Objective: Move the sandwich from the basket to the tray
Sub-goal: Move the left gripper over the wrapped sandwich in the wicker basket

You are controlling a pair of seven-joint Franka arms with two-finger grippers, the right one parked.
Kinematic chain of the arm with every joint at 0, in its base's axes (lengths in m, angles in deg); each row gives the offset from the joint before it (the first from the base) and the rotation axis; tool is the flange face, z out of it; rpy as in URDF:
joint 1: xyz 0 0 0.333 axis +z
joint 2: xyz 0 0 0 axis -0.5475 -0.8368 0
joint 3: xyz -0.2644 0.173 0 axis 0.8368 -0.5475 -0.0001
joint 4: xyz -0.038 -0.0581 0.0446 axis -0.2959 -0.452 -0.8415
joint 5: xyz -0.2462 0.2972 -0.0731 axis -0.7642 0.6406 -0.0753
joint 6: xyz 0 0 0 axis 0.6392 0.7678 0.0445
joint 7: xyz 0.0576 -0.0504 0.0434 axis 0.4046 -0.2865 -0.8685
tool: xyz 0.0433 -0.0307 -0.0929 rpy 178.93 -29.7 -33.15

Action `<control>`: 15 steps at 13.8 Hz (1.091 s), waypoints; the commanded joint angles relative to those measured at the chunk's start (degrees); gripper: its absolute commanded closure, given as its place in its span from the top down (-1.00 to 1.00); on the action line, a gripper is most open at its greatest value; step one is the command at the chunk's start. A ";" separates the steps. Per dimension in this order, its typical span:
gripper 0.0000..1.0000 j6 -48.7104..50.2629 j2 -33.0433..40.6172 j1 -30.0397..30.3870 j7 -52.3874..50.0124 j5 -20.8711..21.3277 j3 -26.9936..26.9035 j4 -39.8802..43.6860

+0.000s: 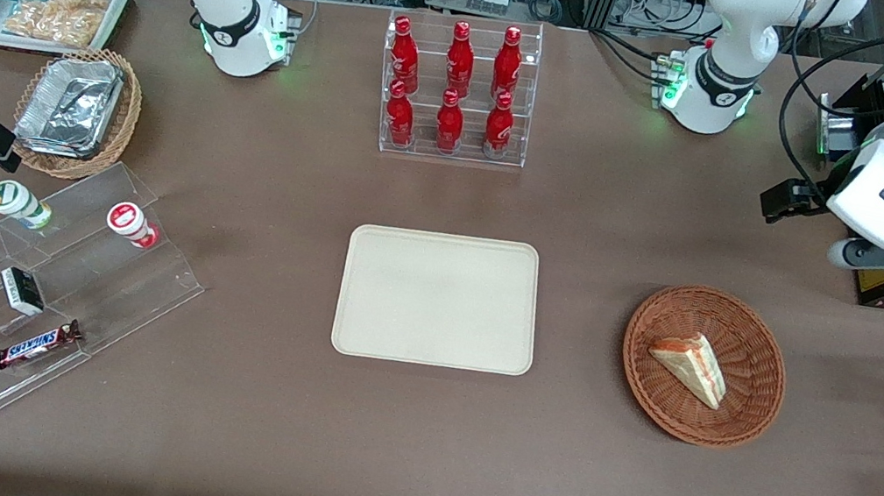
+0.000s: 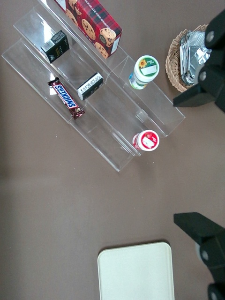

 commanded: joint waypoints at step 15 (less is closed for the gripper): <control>1.00 -21.68 -23.09 0.83 -15.85 2.66 -3.62 -5.81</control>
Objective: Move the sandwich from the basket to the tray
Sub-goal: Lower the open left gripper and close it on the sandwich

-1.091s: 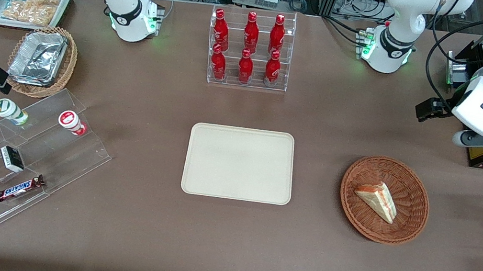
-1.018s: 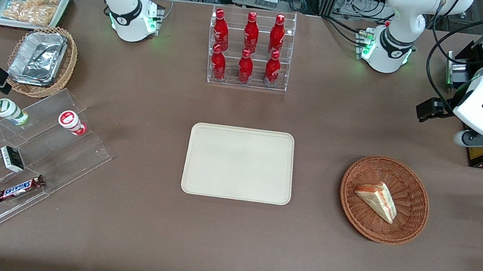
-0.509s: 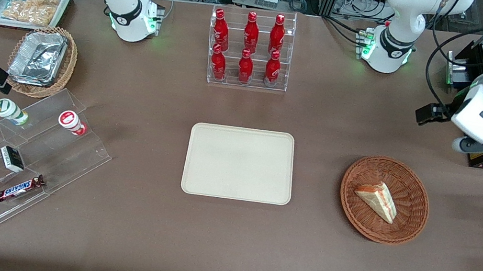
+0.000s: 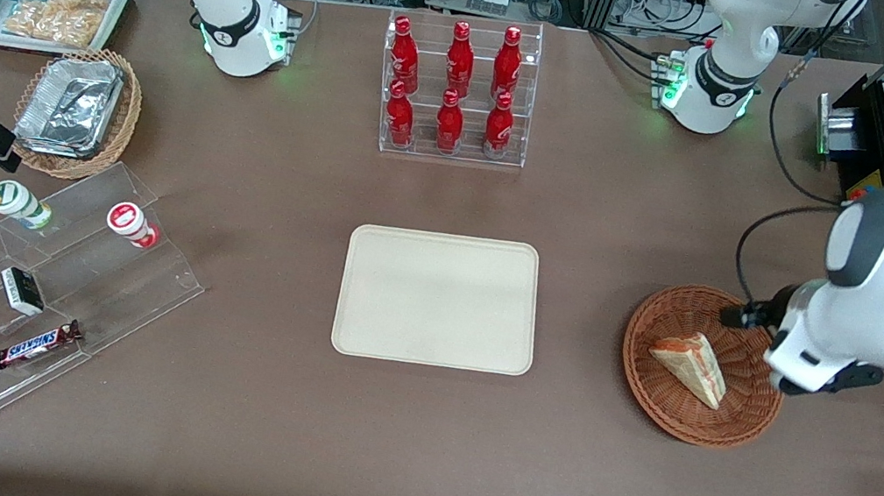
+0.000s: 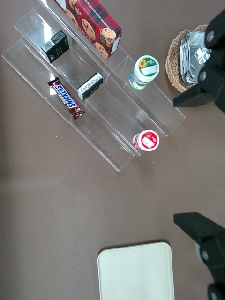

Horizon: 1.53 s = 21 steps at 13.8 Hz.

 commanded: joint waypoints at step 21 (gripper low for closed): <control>-0.81 -16.48 -12.20 -0.76 -32.05 0.03 0.58 -1.22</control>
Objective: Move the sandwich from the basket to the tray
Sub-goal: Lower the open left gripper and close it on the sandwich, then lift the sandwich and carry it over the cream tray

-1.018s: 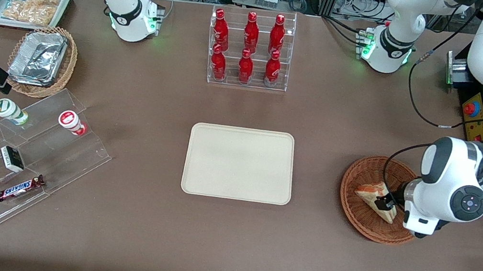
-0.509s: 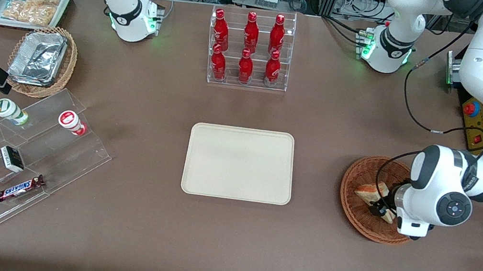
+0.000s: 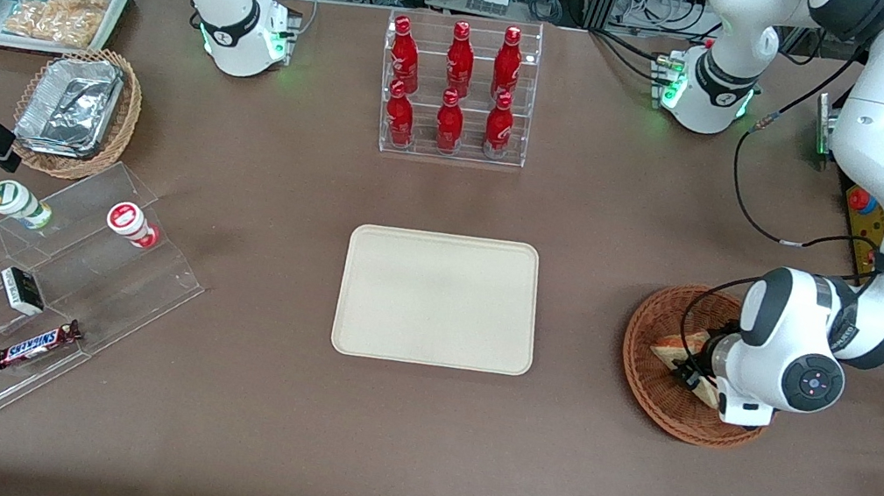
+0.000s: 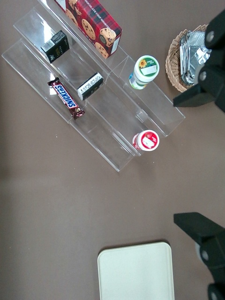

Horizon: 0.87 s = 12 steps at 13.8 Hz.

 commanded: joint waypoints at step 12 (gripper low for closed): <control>-0.84 5.73 -0.73 -20.79 -3.20 -0.07 4.91 16.58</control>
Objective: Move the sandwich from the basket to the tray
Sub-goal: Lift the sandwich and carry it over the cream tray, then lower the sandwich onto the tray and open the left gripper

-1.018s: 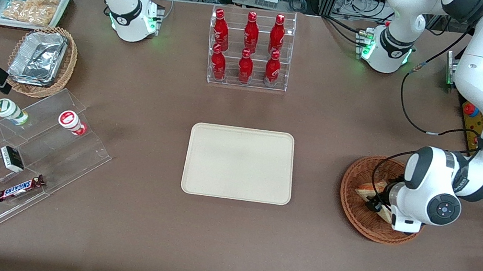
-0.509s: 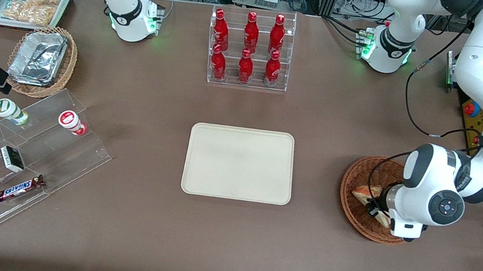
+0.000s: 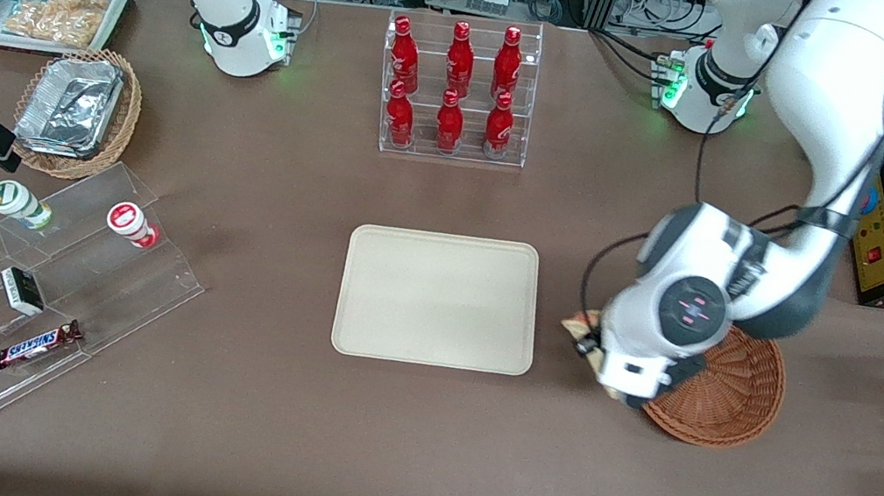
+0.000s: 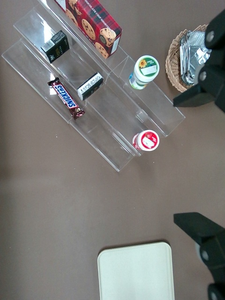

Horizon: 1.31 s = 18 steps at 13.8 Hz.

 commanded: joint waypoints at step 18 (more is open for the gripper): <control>-0.72 -11.00 -11.01 -18.12 9.35 0.43 -0.63 2.97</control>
